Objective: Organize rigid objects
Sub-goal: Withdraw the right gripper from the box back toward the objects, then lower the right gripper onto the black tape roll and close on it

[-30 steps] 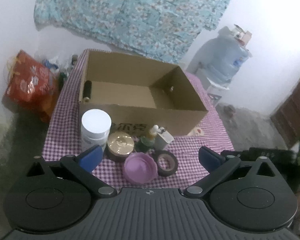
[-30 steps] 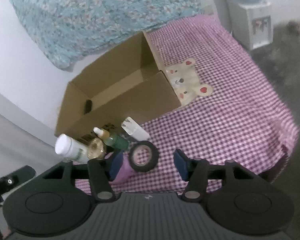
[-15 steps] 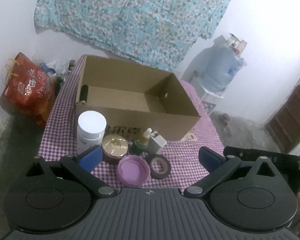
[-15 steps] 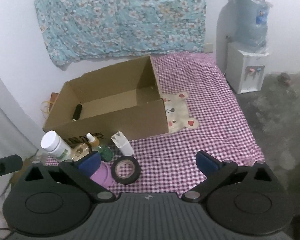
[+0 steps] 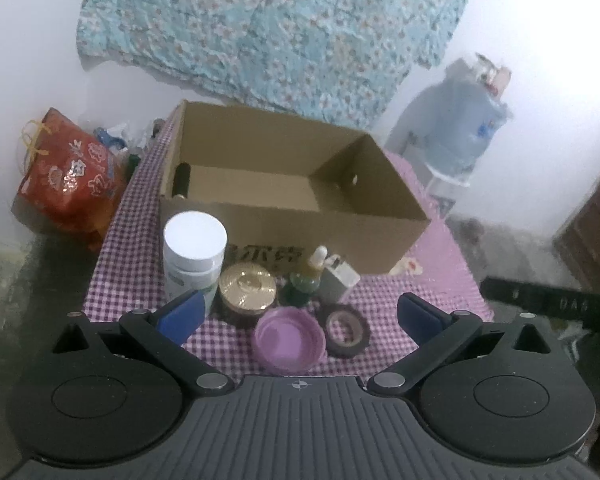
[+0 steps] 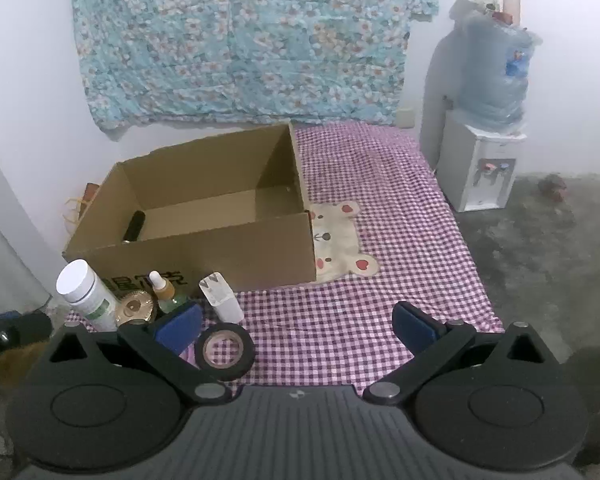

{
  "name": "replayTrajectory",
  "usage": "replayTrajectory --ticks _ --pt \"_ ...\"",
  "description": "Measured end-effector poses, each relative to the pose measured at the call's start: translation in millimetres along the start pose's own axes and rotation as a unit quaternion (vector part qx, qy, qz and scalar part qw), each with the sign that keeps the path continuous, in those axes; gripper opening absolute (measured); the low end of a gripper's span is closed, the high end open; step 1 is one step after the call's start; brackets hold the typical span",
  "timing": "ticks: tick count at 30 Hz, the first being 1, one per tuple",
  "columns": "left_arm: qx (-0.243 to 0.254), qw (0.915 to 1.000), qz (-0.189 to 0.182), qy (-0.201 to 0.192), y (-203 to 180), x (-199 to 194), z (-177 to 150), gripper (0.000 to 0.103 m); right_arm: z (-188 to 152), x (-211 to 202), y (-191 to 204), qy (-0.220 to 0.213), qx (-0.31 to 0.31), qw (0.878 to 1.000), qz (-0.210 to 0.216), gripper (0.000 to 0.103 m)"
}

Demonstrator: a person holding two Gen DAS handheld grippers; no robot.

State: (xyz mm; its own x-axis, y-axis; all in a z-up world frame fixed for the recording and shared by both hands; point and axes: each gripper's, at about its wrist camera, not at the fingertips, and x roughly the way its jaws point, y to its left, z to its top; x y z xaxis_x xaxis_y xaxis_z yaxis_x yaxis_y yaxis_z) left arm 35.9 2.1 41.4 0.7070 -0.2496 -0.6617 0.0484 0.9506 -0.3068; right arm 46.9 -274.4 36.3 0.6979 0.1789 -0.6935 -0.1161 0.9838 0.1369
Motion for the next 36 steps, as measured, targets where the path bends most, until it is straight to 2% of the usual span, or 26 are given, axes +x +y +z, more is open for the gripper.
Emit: replayTrajectory --ticks 3,9,16,21,24,26,28,31,36 --pt "0.016 0.9997 -0.001 0.019 -3.1 10.5 -1.5 0.103 -0.3 6.8 -0.7 0.004 0.006 1.0 0.014 0.103" --pt "0.061 0.9967 0.017 0.052 -12.2 33.8 -3.3 0.103 -3.0 25.8 7.4 0.022 0.012 0.997 0.077 0.103" --pt "0.099 0.9924 0.022 0.07 -19.3 58.6 -4.1 0.103 -5.3 59.9 8.2 0.059 0.035 0.993 0.099 0.103" --pt "0.125 0.9889 0.013 0.078 -25.4 75.1 -5.0 0.101 -8.5 79.9 -2.9 0.086 0.059 0.99 0.091 0.098" --pt "0.136 0.987 0.005 0.086 -28.2 83.5 -6.0 0.098 -10.7 90.9 -9.1 0.1 0.065 0.989 0.087 0.089" --pt "0.138 0.9859 -0.004 0.095 -29.4 90.4 -5.9 0.095 -12.2 97.8 -8.8 0.112 0.07 0.987 0.09 0.077" --pt "0.141 0.9846 -0.011 0.103 -31.0 96.4 -6.5 0.091 -12.8 106.5 -6.2 0.125 0.064 0.985 0.099 0.069" --pt "0.147 0.9822 -0.015 0.116 -33.5 105.5 -7.1 0.078 -13.1 119.4 4.0 0.14 0.041 0.984 0.106 0.062" --pt "0.147 0.9806 -0.027 0.127 -34.0 111.1 -8.4 0.071 -14.7 137.9 18.6 0.162 0.004 0.981 0.104 0.04"
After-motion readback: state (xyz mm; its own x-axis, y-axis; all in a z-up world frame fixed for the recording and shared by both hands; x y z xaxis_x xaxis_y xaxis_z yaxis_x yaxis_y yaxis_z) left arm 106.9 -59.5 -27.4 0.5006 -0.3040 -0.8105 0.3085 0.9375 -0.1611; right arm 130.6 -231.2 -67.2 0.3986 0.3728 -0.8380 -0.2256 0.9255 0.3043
